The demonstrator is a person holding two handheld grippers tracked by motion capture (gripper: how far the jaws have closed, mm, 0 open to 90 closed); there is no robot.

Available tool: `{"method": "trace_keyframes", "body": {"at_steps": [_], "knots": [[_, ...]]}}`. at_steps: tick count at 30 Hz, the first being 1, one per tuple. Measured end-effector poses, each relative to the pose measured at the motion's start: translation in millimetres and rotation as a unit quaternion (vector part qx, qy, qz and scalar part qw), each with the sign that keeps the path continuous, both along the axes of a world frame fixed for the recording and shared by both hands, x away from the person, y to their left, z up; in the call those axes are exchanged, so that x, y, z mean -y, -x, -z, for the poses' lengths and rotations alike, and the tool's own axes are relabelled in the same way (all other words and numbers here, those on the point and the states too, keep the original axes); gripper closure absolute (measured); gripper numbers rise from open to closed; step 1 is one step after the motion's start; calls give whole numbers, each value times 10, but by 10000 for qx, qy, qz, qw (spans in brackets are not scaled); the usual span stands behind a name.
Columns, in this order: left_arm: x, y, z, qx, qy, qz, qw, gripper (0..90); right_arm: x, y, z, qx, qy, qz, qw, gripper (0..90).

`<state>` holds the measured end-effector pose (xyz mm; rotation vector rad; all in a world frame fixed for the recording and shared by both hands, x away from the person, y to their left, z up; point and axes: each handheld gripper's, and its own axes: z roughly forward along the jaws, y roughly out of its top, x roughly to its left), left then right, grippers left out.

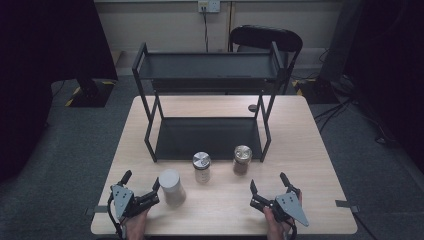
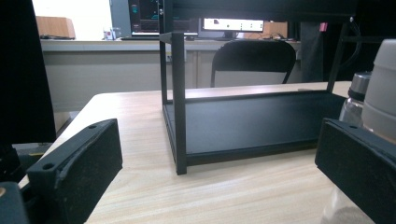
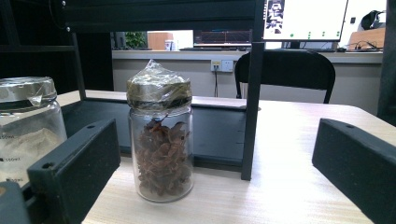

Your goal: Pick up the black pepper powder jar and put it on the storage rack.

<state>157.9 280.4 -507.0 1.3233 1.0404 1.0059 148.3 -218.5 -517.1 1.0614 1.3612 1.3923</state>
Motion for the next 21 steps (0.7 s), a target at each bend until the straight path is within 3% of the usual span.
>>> {"method": "trace_keyframes", "body": {"at_steps": [17,21], "knots": [[27,44,-136,94,-40,10,9999,0,0,0,1,1,-2,-1,10000,0],[18,52,-154,122,51,15,9999,0,0,0,0,-1,-2,0,10000,0]]}}
